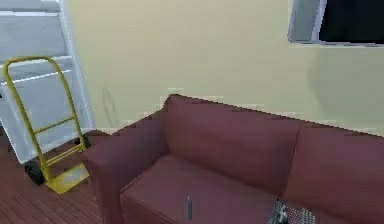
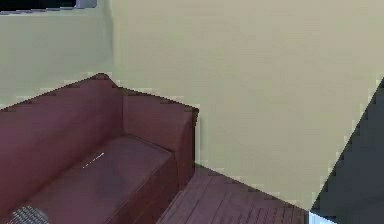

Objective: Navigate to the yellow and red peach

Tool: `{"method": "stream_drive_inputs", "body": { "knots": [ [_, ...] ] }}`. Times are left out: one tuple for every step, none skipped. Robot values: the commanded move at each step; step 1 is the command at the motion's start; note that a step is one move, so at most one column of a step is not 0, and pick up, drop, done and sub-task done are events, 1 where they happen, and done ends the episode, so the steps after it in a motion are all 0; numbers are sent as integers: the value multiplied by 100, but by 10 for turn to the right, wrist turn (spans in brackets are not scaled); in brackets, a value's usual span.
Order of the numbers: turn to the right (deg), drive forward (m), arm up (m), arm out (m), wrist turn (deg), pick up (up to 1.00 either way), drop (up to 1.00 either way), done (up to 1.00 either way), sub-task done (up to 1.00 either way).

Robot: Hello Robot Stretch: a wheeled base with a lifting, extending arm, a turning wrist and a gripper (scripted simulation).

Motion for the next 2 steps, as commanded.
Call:
{"method": "stream_drive_inputs", "body": {
  "knots": [
    [-450,0,0,0,0,0,0,0,0],
    [-450,0,0,0,0,0,0,0,0]
  ]
}}
